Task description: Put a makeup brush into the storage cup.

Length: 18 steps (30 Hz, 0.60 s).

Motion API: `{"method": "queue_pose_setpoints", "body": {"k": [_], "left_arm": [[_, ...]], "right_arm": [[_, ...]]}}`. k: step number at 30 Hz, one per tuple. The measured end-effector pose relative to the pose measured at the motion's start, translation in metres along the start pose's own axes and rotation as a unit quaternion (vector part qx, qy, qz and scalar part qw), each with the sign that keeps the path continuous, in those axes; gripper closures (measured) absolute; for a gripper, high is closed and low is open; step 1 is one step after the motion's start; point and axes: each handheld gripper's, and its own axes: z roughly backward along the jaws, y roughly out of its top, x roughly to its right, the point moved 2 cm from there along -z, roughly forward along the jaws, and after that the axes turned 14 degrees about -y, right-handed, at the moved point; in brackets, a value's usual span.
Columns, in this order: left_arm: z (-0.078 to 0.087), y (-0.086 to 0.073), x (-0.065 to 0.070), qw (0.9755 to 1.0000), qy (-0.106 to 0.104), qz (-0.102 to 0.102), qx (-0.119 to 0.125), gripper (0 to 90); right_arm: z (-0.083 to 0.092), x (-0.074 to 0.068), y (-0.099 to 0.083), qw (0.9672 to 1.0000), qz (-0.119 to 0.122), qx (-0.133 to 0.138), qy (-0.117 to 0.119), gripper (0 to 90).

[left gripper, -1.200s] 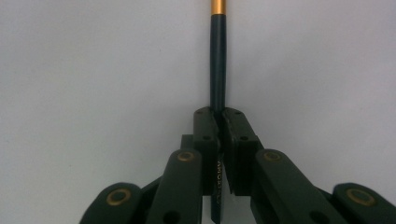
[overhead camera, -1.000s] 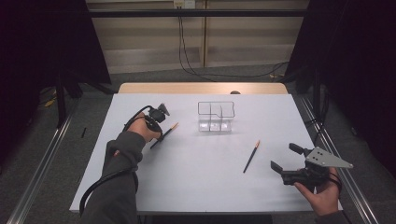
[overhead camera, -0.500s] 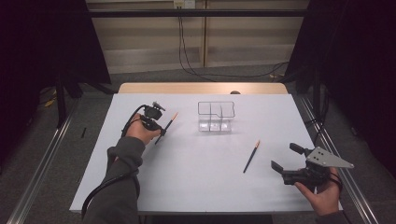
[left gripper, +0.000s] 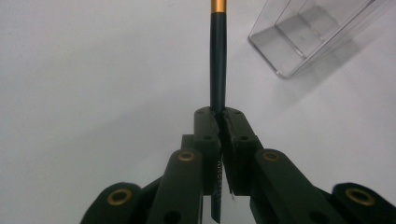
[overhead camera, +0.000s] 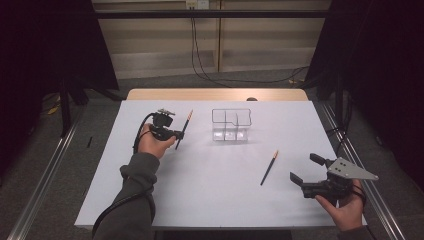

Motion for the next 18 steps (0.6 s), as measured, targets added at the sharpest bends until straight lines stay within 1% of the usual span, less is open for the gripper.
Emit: {"method": "queue_pose_setpoints", "body": {"k": [1, 2, 3, 5, 6, 7, 8, 10, 11, 12, 13, 14, 17, 18], "left_arm": [[0.001, 0.000, 0.000, 1.0000, 0.001, -0.003, -0.002, 85.1], [0.001, -0.001, 0.001, 0.9999, -0.002, 0.001, 0.013, 85.1], [0.002, -0.001, 0.001, 0.9999, -0.003, -0.002, 0.016, 85.1], [0.002, -0.002, 0.002, 0.9996, -0.005, 0.001, 0.029, 85.0], [0.003, -0.003, 0.002, 0.9995, -0.007, -0.003, 0.032, 85.1], [0.002, -0.004, 0.003, 0.9991, -0.007, -0.002, 0.041, 85.0], [0.003, -0.005, 0.003, 0.9991, -0.004, -0.005, 0.042, 85.0], [0.004, -0.006, 0.003, 0.9985, -0.010, -0.004, 0.055, 85.0], [0.005, -0.008, 0.003, 0.9984, -0.009, -0.009, 0.056, 85.0], [0.005, -0.008, 0.004, 0.9976, -0.010, -0.004, 0.068, 85.0], [0.006, -0.009, 0.004, 0.9969, -0.013, -0.003, 0.078, 85.0], [0.008, -0.010, 0.004, 0.9967, -0.012, -0.009, 0.080, 85.1], [0.011, -0.012, 0.006, 0.9942, -0.020, -0.004, 0.106, 85.0], [0.012, -0.012, 0.006, 0.9937, -0.021, -0.008, 0.110, 85.1]], "right_arm": [[0.000, 0.000, 0.000, 1.0000, -0.002, -0.002, 0.000, 3.7], [0.000, 0.000, 0.000, 1.0000, -0.002, -0.001, 0.001, 3.7], [0.000, 0.000, 0.000, 1.0000, -0.002, -0.001, 0.002, 3.7], [0.000, 0.000, 0.000, 1.0000, -0.003, -0.002, 0.002, 3.7], [0.000, -0.001, 0.000, 1.0000, -0.003, -0.002, 0.003, 3.7], [0.000, -0.001, 0.000, 1.0000, -0.003, -0.002, 0.002, 3.7], [-0.001, -0.001, 0.000, 1.0000, -0.002, -0.001, 0.002, 3.7], [-0.001, -0.001, 0.000, 1.0000, -0.002, -0.001, 0.002, 3.7], [-0.001, -0.001, 0.000, 1.0000, -0.004, -0.002, 0.002, 3.7], [-0.001, -0.001, 0.000, 1.0000, -0.004, -0.002, 0.002, 3.7], [-0.001, -0.001, 0.000, 1.0000, -0.004, -0.002, 0.002, 3.7], [-0.001, -0.001, 0.000, 1.0000, -0.002, -0.001, 0.002, 3.7], [-0.001, -0.002, -0.001, 1.0000, -0.004, -0.003, 0.003, 3.7], [-0.001, -0.002, -0.001, 1.0000, -0.004, -0.003, 0.003, 3.7]]}}
